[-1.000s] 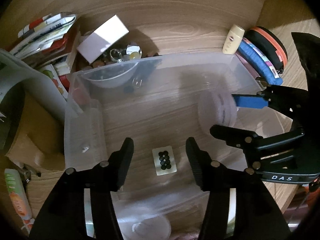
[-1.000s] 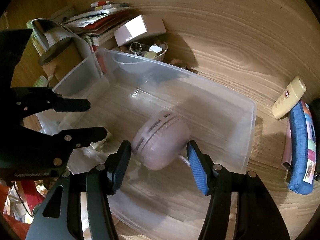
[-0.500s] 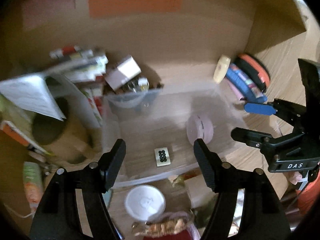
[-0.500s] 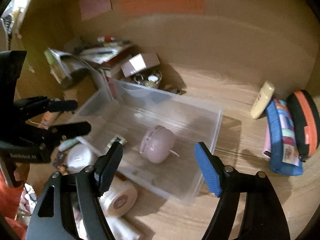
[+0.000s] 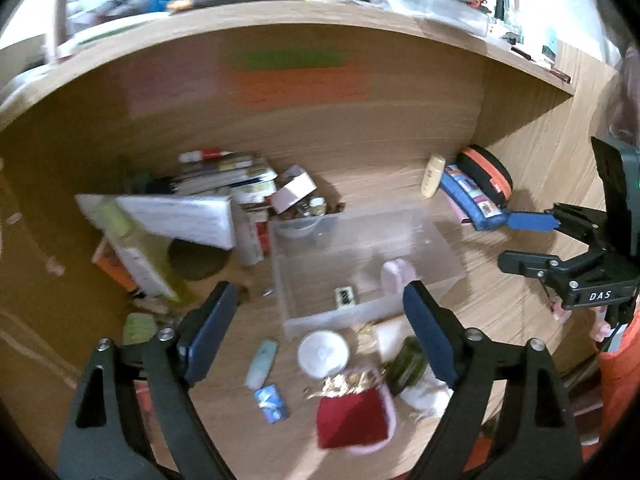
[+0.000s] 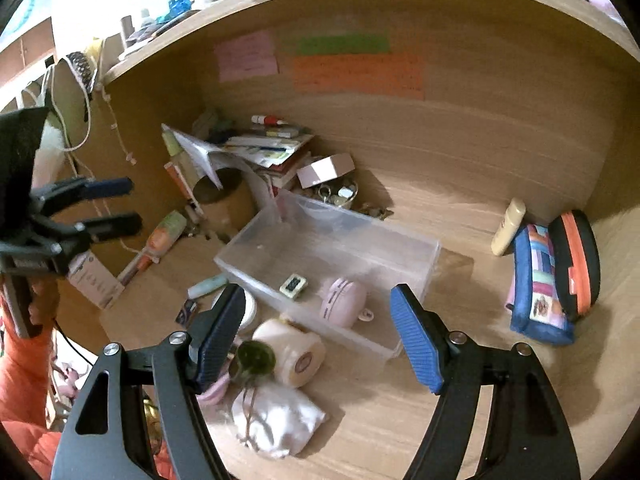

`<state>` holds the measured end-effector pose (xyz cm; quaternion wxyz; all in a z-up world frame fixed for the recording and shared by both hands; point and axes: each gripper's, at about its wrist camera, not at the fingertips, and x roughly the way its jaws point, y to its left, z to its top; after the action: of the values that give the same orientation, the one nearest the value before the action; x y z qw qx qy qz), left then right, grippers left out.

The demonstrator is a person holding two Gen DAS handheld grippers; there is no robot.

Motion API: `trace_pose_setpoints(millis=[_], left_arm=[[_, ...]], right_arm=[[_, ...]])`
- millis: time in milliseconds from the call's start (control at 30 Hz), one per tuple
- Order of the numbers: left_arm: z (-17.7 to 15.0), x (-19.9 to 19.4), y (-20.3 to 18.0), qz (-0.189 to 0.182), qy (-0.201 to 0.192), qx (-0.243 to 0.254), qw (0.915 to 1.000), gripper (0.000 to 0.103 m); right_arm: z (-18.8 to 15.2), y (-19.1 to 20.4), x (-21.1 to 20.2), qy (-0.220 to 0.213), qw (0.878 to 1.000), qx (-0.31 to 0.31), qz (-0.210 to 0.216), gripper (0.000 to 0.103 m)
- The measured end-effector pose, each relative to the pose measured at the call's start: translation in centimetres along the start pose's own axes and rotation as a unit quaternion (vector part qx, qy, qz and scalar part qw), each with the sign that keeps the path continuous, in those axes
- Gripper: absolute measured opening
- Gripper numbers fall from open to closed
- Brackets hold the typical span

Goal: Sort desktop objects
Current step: 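Withdraw both tools back toward the red pouch and green bottle, then grasp the red velvet pouch with the left tool while the right tool grasps the green bottle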

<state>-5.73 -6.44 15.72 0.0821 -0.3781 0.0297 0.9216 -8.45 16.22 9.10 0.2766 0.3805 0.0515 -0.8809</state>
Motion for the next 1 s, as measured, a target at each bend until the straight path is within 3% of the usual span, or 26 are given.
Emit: trace_pose_setpoints(millis=[200, 467, 633, 900, 1000], left_arm=[[-3.5, -0.1, 1.4, 0.026, 0.025, 0.001, 0.9993, 0.090], [-8.4, 3.1, 0.8, 0.019, 0.075, -0.002, 0.9970, 0.090], [-10.6, 5.6, -0.1, 0.000, 0.096, -0.006, 0.9954, 0.090], [-12.5, 9.5, -1.3, -0.047, 0.131, -0.009, 0.9902, 0.090], [-12.8, 10.0, -1.3, -0.046, 0.132, -0.007, 0.9901, 0.090]], right_arm=[[-3.0, 1.1, 0.2, 0.018, 1.000, 0.001, 0.005, 0.072], [-6.8, 2.9, 3.2, 0.053, 0.998, 0.006, 0.015, 0.072], [-8.4, 4.3, 4.8, 0.055, 0.998, -0.003, 0.006, 0.072], [-10.4, 6.7, 7.5, 0.064, 0.997, -0.022, 0.032, 0.071], [-10.5, 6.9, 8.4, 0.073, 0.996, -0.018, 0.043, 0.066]])
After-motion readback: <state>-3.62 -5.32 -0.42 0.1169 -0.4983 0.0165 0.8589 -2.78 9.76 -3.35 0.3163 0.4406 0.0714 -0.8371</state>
